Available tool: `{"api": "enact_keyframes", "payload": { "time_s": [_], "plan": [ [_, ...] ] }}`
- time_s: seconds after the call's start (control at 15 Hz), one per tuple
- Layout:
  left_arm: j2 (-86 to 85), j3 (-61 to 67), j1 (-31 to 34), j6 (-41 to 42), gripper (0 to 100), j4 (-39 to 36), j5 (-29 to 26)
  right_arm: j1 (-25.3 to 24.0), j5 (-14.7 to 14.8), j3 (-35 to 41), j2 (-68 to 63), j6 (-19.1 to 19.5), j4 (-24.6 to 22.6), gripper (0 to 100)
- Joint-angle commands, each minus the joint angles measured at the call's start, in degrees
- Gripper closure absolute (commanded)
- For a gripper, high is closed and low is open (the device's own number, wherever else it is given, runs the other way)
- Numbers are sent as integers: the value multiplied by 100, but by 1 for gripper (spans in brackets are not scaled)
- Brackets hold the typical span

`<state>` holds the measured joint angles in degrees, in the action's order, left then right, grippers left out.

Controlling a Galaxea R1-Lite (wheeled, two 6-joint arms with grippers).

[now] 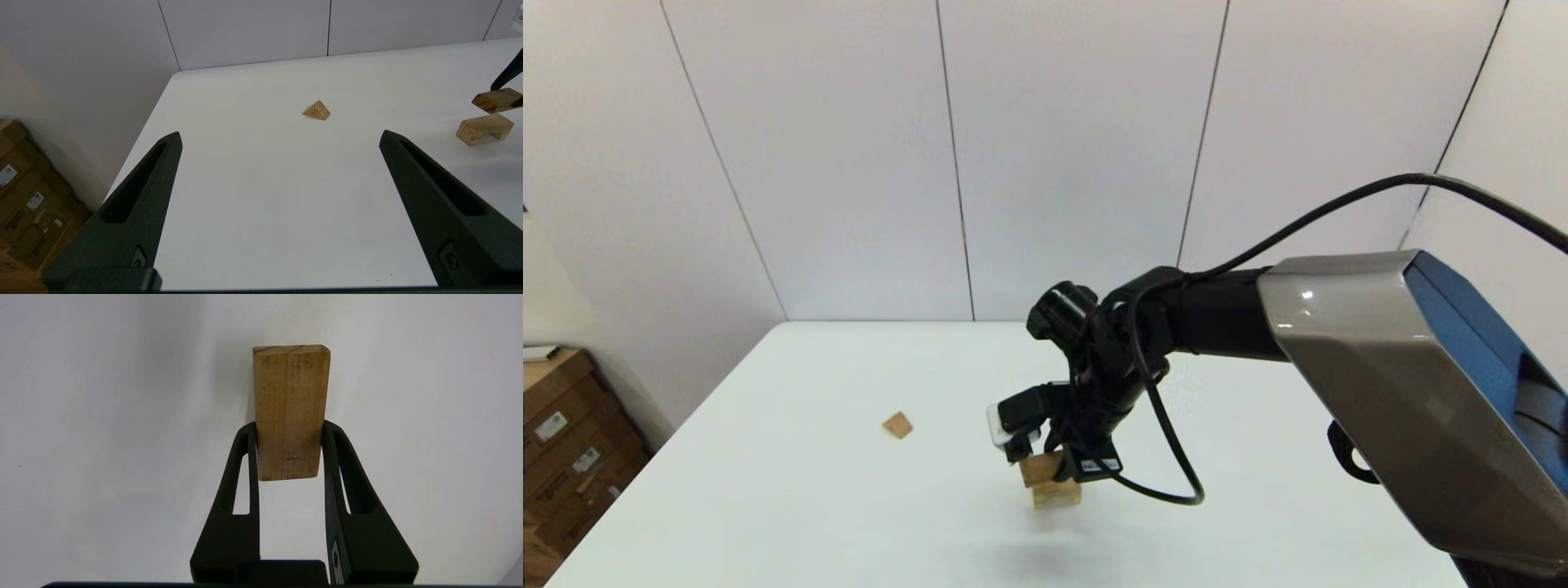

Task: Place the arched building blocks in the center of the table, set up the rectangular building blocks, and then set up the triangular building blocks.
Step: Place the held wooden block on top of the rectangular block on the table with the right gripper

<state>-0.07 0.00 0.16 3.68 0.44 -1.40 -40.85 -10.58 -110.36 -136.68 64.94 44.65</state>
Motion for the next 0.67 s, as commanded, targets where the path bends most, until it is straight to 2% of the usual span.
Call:
{"api": "enact_keyframes", "payload": {
  "time_s": [0.07, 0.53, 0.67],
  "plan": [
    [7, 0, 2, 1, 0, 0, 0, -28, -5, -47, -122, 36, 26, 100],
    [7, 0, 2, 1, 0, 0, 0, 16, 12, -82, -289, -25, 26, 100],
    [7, 0, 2, 1, 0, 0, 0, 16, 153, -82, -298, -210, 26, 100]
  ]
}}
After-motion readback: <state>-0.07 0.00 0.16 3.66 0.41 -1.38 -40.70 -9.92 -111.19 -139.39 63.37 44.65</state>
